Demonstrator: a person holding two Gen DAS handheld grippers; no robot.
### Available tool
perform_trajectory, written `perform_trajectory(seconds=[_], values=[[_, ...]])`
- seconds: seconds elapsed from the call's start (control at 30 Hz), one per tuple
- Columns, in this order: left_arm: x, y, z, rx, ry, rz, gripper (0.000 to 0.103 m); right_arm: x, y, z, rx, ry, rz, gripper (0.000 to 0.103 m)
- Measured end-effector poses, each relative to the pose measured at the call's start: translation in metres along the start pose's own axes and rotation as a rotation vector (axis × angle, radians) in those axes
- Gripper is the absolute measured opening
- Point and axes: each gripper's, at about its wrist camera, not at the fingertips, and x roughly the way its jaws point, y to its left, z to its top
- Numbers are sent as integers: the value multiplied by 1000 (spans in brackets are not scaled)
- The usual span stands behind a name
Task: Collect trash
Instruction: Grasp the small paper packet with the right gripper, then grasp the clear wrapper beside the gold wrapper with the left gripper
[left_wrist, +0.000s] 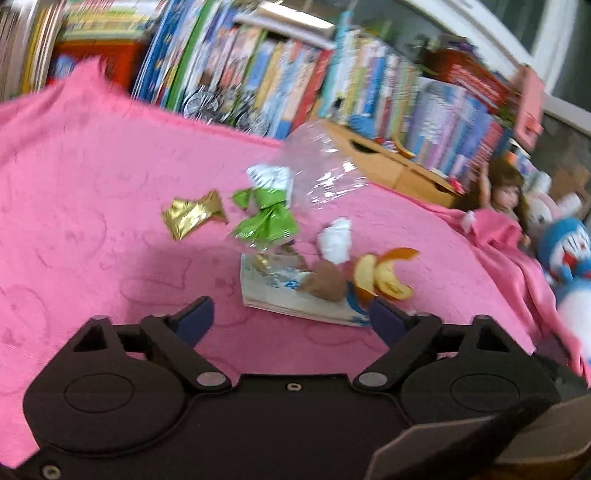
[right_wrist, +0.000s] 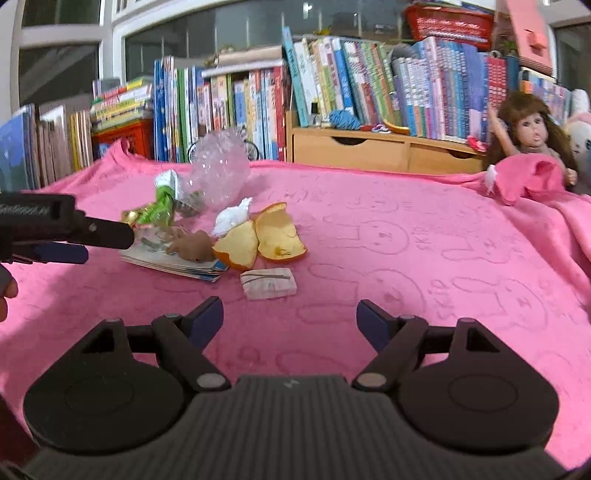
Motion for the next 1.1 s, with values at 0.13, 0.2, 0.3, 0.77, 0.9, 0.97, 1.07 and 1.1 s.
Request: perform_trajectory(seconds=[0.13,0.2,0.3,0.77,0.9,0.97,1.07,1.1], values=[[29,9,5,-85,44,-20,69,25,6,9,-39,32,-1,87],[35,7,5,-92,19,-7,57,39,7,14,-46,63,3,87],[39,5,4,-90,28,59,12,50,6,18,-19,109,50,77],[-47,-17,-20,102,-30,-46,8,5,11,3,-30,75,42,50],[-73,-26,-38,177,15,-84,9,-7,7,-2,-21,64,29,50],[-83,-28,-48,193,38,-102,9,-11,4,-4,-16,65,22,50],[-97,-32,-62,249,41,-81,14,-17,-1,-9,-11,66,13,50],[-101,-33,-65,264,30,-64,23,-18,-3,-10,-9,69,13,50]])
